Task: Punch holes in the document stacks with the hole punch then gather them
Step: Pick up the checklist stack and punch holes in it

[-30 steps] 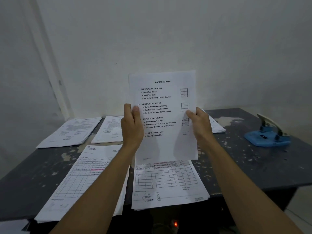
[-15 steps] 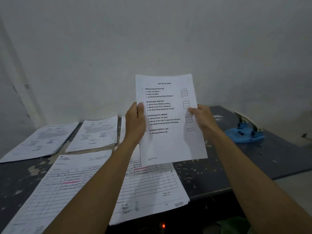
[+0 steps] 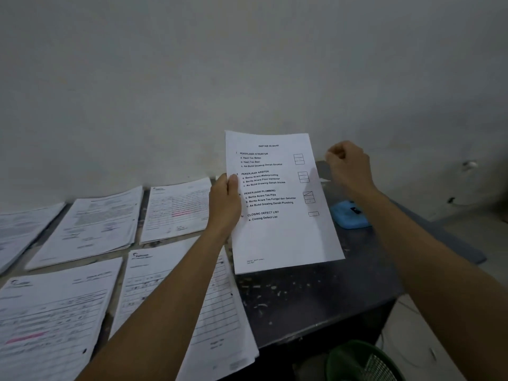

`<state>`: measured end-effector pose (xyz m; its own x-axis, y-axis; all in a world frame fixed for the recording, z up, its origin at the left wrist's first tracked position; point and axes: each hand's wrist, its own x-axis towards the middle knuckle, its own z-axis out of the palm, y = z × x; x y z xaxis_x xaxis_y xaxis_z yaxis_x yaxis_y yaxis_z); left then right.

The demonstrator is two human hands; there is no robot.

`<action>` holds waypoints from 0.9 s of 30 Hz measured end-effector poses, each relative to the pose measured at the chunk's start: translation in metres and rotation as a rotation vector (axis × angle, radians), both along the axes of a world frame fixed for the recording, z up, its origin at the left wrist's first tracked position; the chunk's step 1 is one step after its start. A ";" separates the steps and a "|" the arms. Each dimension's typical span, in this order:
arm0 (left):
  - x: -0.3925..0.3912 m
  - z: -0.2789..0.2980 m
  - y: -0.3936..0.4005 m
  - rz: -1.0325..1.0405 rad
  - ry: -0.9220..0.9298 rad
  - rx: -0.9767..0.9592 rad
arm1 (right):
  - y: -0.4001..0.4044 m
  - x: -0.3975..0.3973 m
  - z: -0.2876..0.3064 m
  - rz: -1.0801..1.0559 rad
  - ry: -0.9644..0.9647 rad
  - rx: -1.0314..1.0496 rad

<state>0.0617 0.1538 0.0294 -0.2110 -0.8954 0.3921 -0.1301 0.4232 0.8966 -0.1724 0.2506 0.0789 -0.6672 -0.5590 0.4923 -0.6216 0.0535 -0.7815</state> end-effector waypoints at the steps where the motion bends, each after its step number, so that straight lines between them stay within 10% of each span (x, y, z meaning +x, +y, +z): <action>1: -0.007 -0.003 -0.001 -0.004 -0.008 0.016 | -0.001 -0.011 0.000 -0.021 0.047 0.028; 27: -0.160 -0.043 -0.005 0.008 -0.143 0.529 | -0.014 -0.119 -0.043 0.213 -0.254 0.633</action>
